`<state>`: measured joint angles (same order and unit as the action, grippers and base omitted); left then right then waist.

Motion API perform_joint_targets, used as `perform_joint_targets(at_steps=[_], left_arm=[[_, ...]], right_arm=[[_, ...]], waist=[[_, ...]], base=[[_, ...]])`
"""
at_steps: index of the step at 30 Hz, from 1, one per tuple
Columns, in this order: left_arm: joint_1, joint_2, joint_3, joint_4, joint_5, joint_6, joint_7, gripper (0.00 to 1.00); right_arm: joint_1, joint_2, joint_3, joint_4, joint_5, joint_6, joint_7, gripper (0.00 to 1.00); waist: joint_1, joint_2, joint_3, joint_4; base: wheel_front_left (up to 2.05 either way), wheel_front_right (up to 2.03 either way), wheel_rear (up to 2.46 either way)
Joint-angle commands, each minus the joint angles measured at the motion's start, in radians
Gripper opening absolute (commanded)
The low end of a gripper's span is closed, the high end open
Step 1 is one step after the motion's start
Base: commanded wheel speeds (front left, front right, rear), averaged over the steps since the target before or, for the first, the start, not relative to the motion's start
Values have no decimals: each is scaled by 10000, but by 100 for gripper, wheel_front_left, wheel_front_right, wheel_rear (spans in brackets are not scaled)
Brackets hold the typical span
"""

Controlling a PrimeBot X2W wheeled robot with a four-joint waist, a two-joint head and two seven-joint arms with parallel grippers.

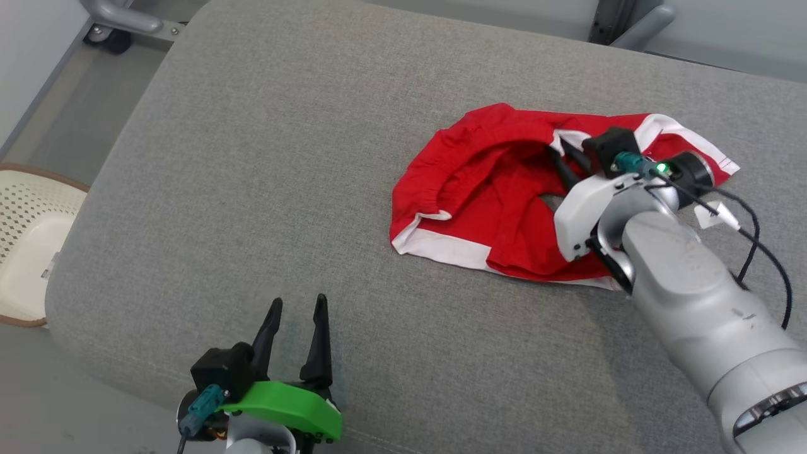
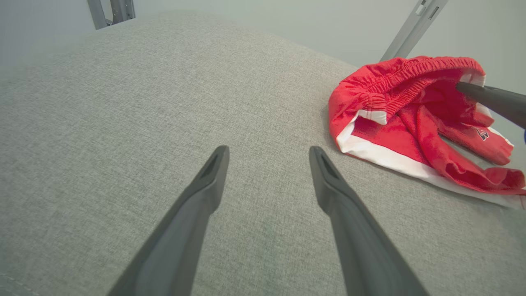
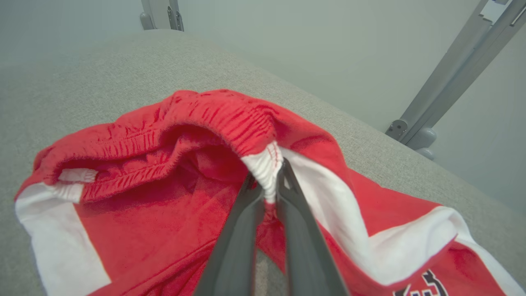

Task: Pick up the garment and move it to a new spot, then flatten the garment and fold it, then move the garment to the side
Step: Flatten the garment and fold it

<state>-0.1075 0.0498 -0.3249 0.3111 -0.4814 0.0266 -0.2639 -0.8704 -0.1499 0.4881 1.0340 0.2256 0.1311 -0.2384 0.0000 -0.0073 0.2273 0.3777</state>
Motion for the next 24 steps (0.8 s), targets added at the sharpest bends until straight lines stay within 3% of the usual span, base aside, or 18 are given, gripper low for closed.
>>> perform_joint_targets(at_steps=[1, 8, 9, 10, 11, 12, 14, 16, 24], left_arm=[[-198, 22, -65, -54, -20, -22, 2, 100], [-583, 23, -1163, -111, -487, -48, 2, 100], [-618, 20, -1303, -113, -542, -40, 2, 100], [-620, 25, -1332, -157, -587, 35, 2, 100], [-619, 25, -1357, -220, -601, 89, 2, 100], [-608, 17, -1385, -289, -567, 130, 2, 100], [-536, 9, -1420, -387, -585, 230, 2, 100], [-463, 12, -1423, -492, -648, 308, 2, 100], [-407, 21, -1584, -173, -636, 174, 2, 100]], right_arm=[[-306, -137, -31, -64, -131, -9, 49, 0], [-1949, -1103, -29, 399, -1052, -11, 825, 0], [-2210, -1198, -91, 507, -1122, -11, 909, 8], [-2488, -1100, -85, 581, -1229, -11, 959, 38], [-2706, -963, 6, 632, -1342, -9, 910, 76], [-2871, -853, 55, 710, -1348, -9, 834, 100], [-3160, -720, 109, 871, -1233, -14, 557, 100], [-3171, -136, 580, 824, -739, -11, 272, 100], [-3274, -783, 665, 1203, -329, -14, -244, 100]], waist=[[0, 73, 165, 199], [0, 73, 733, 1608], [0, 73, 832, 1836], [0, 73, 937, 1891], [0, 73, 1046, 1938], [0, 73, 1150, 1975], [0, 73, 1305, 2037], [0, 73, 1403, 2077], [0, 73, 996, 1953]], base=[[0, 0, 0], [0, 0, 0], [0, 0, 0], [0, 0, 0], [0, 0, 0], [0, 0, 0], [0, 0, 0], [0, 0, 0], [0, 0, 0]])
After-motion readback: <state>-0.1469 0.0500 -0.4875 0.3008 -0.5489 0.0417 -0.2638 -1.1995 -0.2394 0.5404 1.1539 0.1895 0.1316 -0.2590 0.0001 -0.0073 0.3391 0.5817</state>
